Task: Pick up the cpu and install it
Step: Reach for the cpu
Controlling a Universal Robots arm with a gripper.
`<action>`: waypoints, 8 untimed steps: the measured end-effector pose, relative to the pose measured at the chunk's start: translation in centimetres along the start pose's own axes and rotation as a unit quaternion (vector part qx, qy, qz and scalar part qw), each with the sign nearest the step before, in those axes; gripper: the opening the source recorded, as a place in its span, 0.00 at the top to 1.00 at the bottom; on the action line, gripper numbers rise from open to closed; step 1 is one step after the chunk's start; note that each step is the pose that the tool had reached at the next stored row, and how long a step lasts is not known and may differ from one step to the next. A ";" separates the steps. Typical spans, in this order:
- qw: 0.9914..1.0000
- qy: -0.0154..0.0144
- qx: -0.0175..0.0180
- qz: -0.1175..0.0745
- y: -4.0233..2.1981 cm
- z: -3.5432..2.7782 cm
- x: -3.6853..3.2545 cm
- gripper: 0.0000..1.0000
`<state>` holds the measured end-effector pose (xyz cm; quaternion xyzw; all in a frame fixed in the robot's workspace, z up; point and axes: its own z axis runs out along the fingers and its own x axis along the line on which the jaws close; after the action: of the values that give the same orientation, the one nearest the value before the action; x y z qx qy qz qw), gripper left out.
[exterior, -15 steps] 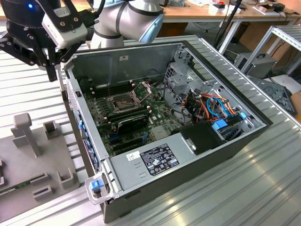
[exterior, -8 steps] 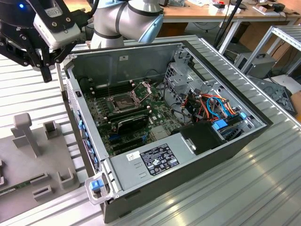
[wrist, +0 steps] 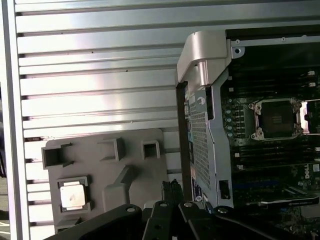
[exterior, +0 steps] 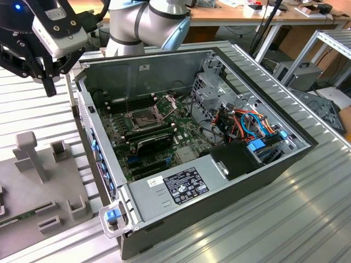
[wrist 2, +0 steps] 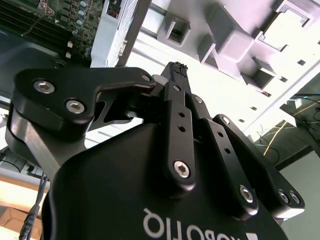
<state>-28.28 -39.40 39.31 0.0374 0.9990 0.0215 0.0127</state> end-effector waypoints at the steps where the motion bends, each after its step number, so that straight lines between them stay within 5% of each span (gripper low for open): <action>1: 1.000 0.000 0.000 0.000 -0.01 0.00 0.08 0.89; 8: 1.000 0.000 0.000 0.000 -0.03 -0.02 0.46 0.89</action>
<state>-28.75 -39.39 39.31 0.0374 0.9990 0.0215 0.0126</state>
